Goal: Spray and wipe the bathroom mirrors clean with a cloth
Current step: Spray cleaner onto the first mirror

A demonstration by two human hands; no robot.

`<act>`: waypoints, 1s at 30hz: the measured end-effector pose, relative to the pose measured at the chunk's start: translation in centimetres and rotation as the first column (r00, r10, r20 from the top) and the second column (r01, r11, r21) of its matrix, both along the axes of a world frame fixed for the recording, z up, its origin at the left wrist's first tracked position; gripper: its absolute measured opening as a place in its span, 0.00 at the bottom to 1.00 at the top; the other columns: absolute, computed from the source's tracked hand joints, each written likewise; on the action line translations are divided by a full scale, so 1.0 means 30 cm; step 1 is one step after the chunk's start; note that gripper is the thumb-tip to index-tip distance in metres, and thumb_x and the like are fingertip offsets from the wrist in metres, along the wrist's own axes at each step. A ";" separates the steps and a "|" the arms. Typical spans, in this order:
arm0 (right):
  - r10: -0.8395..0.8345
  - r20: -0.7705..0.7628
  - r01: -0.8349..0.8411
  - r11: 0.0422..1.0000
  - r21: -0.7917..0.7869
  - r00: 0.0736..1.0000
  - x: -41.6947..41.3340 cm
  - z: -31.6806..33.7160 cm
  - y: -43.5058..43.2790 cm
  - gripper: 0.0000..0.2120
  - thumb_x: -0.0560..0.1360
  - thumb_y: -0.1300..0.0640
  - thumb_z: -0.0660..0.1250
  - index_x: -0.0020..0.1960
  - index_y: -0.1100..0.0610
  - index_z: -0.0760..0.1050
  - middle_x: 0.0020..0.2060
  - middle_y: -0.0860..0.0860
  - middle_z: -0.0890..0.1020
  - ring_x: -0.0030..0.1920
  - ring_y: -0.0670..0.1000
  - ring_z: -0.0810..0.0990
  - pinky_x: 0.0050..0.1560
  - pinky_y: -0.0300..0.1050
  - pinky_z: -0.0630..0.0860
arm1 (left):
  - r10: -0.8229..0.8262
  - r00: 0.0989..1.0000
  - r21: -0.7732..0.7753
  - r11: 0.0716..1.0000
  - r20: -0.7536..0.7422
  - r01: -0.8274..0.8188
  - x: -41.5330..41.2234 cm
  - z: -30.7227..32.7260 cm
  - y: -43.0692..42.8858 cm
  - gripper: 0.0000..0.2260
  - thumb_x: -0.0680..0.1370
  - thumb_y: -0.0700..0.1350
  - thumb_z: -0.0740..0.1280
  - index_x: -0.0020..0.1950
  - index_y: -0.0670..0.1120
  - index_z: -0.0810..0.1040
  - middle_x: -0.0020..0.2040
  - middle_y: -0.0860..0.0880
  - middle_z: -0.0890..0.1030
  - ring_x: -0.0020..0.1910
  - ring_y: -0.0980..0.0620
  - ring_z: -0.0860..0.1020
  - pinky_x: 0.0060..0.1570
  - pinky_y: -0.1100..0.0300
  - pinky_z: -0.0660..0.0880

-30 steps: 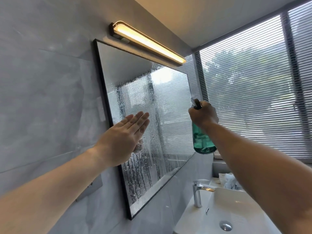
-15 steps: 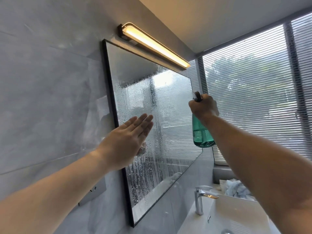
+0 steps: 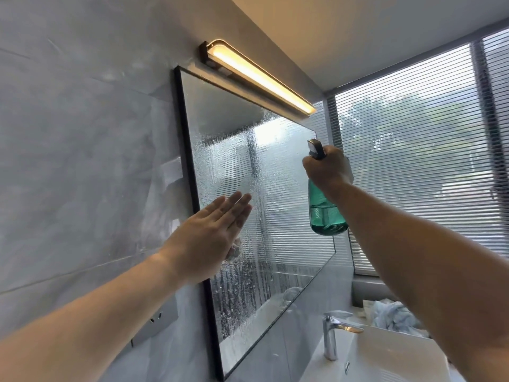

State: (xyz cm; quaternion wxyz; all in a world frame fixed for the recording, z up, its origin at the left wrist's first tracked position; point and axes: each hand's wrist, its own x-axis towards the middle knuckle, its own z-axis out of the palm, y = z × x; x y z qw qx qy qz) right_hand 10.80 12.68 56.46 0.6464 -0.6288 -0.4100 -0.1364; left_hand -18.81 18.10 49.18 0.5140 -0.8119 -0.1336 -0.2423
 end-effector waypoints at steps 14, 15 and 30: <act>0.071 0.021 -0.072 0.991 0.114 0.997 -0.029 -0.014 0.024 0.09 0.70 0.48 0.65 0.45 0.52 0.77 0.38 0.48 0.81 0.42 0.55 0.80 0.45 0.50 0.78 | 0.057 0.998 0.001 0.998 0.013 -0.057 0.002 0.017 0.023 0.29 0.82 0.49 0.45 0.81 0.37 0.59 0.82 0.40 0.56 0.82 0.42 0.55 0.77 0.48 0.54; 0.090 0.036 -0.094 0.988 0.119 0.995 -0.033 -0.016 0.021 0.09 0.69 0.48 0.66 0.45 0.52 0.77 0.38 0.49 0.82 0.43 0.55 0.81 0.45 0.51 0.78 | 0.059 0.998 -0.003 0.998 0.018 -0.059 0.003 0.018 0.021 0.29 0.82 0.49 0.45 0.81 0.38 0.59 0.82 0.40 0.56 0.82 0.42 0.54 0.77 0.48 0.53; 0.218 0.053 -0.221 0.972 0.075 0.975 -0.045 -0.143 -0.043 0.10 0.66 0.47 0.66 0.42 0.52 0.79 0.36 0.50 0.84 0.42 0.57 0.84 0.47 0.61 0.83 | 0.064 0.997 -0.042 0.997 0.037 -0.063 0.061 -0.010 0.013 0.29 0.82 0.50 0.46 0.81 0.37 0.59 0.82 0.40 0.56 0.82 0.42 0.56 0.77 0.47 0.56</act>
